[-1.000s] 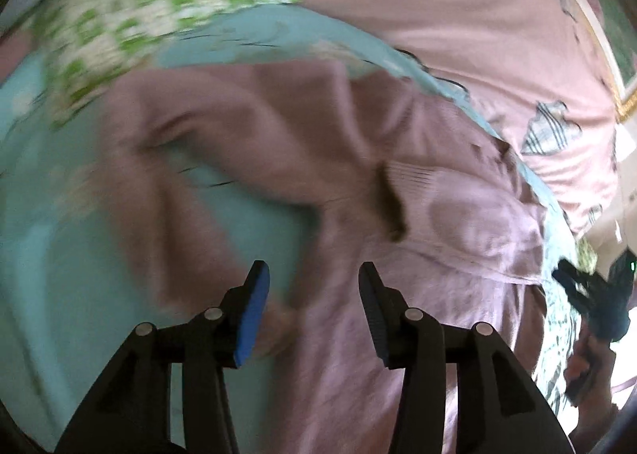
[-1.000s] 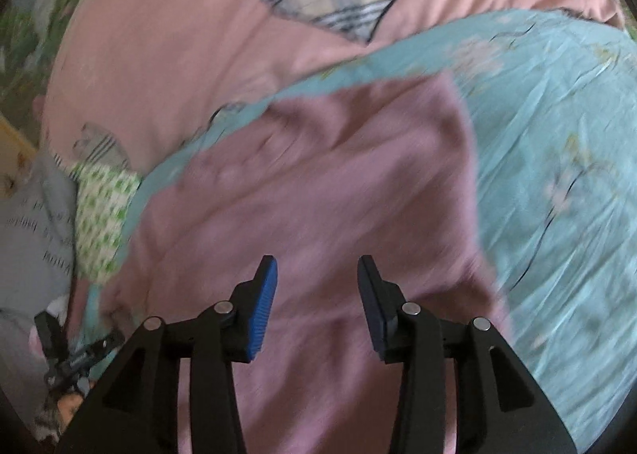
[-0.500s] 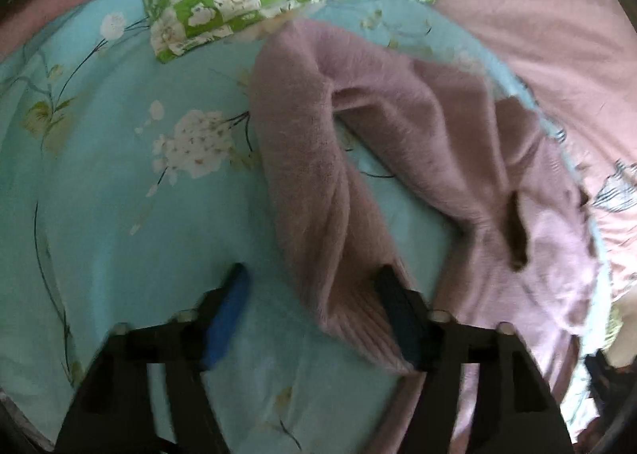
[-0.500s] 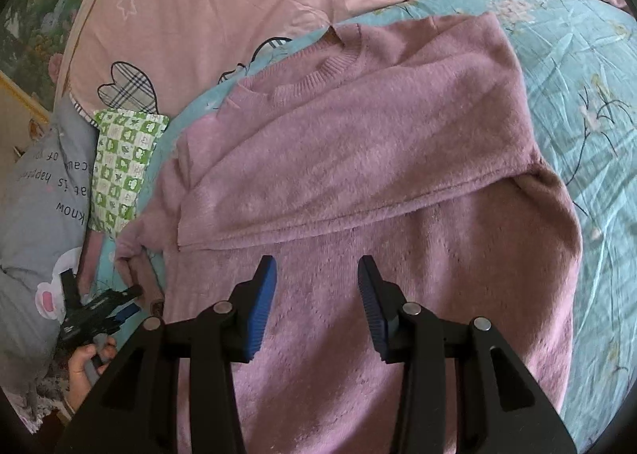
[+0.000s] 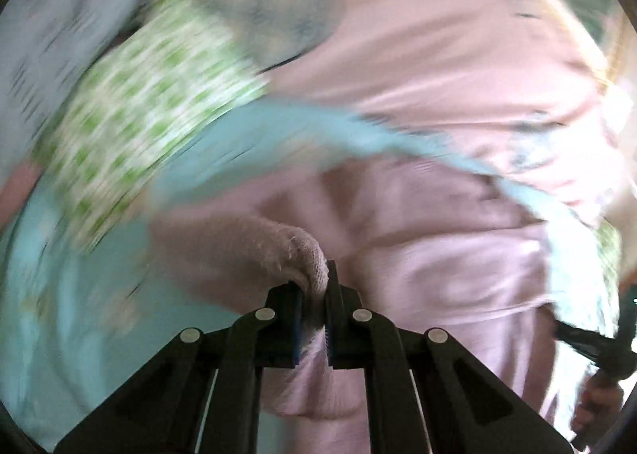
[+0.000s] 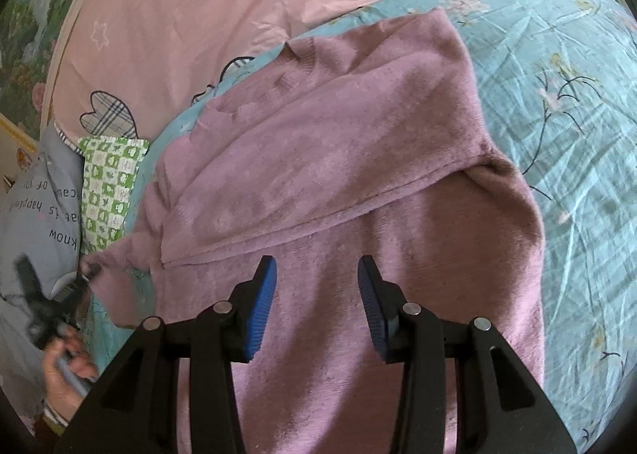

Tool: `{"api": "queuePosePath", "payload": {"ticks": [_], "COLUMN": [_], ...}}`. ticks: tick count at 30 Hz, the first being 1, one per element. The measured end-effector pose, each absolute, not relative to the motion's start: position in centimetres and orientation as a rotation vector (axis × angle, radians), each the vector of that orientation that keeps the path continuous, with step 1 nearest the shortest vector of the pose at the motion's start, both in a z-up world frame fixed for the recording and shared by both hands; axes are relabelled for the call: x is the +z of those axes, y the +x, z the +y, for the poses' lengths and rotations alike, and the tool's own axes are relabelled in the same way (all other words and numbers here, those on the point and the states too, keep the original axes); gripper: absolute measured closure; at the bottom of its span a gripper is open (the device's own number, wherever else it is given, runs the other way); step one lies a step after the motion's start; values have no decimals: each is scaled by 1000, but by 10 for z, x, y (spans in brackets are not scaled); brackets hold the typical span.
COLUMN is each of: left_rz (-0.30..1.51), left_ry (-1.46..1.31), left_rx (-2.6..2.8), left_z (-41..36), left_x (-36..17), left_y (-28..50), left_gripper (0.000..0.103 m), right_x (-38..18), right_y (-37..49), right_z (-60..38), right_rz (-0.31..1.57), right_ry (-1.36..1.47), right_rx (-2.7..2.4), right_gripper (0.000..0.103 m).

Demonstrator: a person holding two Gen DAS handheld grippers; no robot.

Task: Fold small clothes

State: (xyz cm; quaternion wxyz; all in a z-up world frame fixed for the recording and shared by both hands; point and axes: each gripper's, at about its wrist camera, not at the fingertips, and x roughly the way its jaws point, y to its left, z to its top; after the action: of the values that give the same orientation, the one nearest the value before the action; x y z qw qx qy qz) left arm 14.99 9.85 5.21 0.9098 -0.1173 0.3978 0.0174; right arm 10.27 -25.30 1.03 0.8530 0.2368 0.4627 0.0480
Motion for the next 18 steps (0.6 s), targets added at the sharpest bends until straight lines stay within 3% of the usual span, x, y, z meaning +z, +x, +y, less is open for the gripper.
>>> {"api": "queuePosePath", "payload": {"ticks": [5, 11, 15, 18], "left_rz": [799, 922, 1041, 1055], "left_ry": [-185, -135, -94, -89], "left_rx": [-229, -396, -426, -443], "left_z": [4, -94, -133, -137], "left_x": [74, 26, -19, -24], "left_y": [194, 259, 286, 282], "left_gripper": [97, 96, 83, 79], "right_x": [9, 8, 5, 3], "right_y": [102, 95, 90, 90], "right_z": [-266, -290, -310, -319], "right_rz": [960, 945, 945, 947], "right_ry": [523, 549, 570, 575], "right_rx": [69, 20, -22, -35], "right_gripper": [59, 59, 59, 59]}}
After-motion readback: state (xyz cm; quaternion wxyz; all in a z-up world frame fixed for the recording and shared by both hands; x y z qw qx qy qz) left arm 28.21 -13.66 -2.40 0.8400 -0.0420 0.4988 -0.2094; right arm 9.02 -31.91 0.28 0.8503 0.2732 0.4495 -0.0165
